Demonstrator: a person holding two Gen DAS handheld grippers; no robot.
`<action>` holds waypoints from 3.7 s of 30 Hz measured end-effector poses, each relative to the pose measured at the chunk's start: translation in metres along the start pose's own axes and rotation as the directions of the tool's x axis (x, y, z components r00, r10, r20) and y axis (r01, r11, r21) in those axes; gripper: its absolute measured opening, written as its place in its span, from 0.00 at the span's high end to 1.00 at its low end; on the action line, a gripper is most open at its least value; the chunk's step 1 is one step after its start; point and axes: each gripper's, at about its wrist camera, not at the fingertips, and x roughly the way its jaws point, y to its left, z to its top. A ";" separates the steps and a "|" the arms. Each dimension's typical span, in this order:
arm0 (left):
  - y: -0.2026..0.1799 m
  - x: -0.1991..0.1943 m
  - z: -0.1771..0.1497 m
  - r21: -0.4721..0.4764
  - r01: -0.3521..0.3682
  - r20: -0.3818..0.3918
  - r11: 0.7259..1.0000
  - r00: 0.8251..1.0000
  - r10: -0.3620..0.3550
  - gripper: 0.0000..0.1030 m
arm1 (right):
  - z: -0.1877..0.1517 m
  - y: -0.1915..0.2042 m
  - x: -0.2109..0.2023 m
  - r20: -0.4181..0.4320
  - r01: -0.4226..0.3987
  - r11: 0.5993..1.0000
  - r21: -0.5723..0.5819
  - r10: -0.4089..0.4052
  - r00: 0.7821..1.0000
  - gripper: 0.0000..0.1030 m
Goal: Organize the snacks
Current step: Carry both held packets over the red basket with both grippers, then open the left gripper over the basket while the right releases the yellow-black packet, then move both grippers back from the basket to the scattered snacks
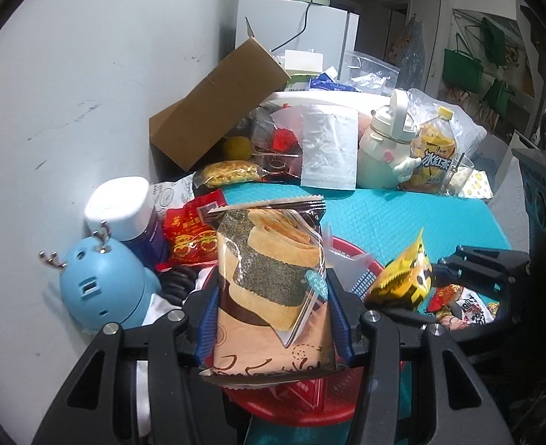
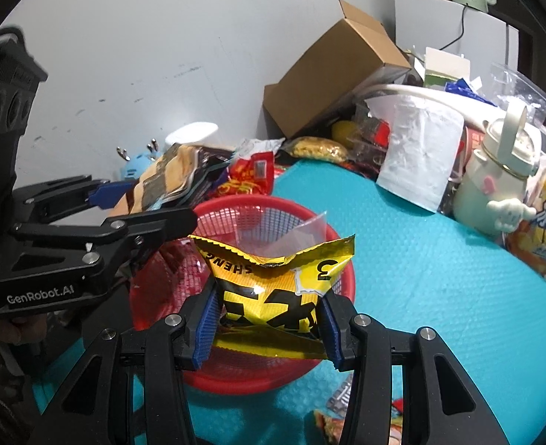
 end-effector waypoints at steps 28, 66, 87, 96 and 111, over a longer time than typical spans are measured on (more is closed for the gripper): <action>0.000 0.040 0.006 0.019 -0.038 -0.108 0.999 0.993 0.040 0.21 | -0.005 -0.008 0.020 -0.062 0.024 0.999 0.039 -0.022 0.998 0.39; -0.058 -0.100 0.001 0.091 -0.039 0.096 0.995 0.995 0.030 0.21 | -0.016 0.024 -0.111 0.162 0.122 0.992 0.031 -0.126 0.979 0.39; -0.135 -0.121 -0.056 0.221 0.129 0.059 0.967 0.988 -0.145 0.21 | -0.101 0.026 -0.170 0.144 0.217 0.967 0.131 -0.235 0.961 0.39; -0.162 -0.114 -0.075 0.247 0.211 0.002 0.946 0.976 -0.218 0.21 | -0.140 0.018 -0.187 0.110 0.273 0.942 0.193 -0.297 0.948 0.39; -0.208 -0.070 -0.089 0.249 0.300 -0.118 0.921 0.953 -0.279 0.21 | -0.185 -0.022 -0.191 0.039 0.317 0.892 0.323 -0.347 0.937 0.39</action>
